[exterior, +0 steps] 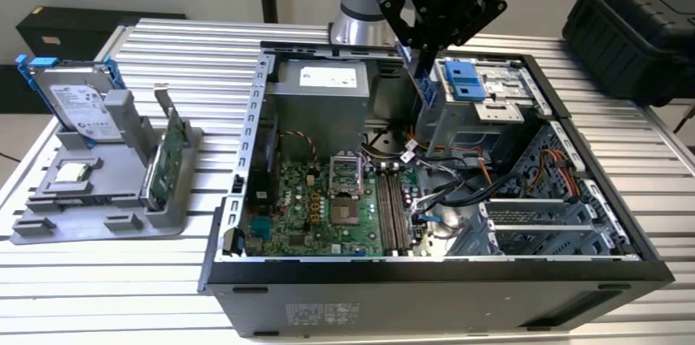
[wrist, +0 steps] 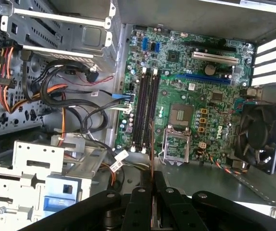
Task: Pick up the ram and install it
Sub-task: 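Insert the ram into the slot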
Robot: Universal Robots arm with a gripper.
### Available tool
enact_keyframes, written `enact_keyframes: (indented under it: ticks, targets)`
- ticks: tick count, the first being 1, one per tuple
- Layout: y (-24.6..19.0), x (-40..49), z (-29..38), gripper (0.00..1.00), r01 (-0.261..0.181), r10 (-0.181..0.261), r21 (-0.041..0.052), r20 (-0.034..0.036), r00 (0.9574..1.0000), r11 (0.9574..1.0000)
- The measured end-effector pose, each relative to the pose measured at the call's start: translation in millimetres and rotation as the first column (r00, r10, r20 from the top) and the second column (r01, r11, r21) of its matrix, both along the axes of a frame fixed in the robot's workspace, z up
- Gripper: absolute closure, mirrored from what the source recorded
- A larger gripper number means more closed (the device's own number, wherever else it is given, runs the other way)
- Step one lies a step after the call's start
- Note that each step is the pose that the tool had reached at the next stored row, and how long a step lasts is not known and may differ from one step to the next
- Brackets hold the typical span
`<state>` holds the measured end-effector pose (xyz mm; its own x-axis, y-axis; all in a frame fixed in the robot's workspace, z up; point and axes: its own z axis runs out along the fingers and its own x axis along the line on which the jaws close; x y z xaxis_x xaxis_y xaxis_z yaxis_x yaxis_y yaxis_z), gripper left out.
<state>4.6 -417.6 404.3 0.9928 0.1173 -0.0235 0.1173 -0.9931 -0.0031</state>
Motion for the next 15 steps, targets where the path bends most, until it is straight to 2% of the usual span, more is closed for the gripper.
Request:
enact_keyframes:
  ticks: [15]
  targets:
    - [0.0,1.7,-5.0,1.00,0.000,0.000,0.0001,0.0001,1.0000,1.0000]
